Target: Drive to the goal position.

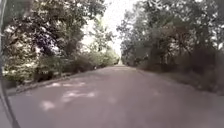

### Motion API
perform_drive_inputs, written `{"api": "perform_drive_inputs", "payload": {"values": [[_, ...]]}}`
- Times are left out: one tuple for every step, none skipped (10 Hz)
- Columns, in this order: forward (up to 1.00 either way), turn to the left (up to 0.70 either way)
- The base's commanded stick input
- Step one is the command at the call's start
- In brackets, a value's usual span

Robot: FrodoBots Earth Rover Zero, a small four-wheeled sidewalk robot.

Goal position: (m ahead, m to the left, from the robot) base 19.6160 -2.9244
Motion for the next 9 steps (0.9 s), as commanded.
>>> {"api": "perform_drive_inputs", "payload": {"values": [[0.7,0.0],[0.7,0.0],[0.7,0.0],[0.7,0.0],[0.7,0.0],[0.7,0.0],[0.7,0.0],[0.7,0.0],[0.7,0.0]]}}
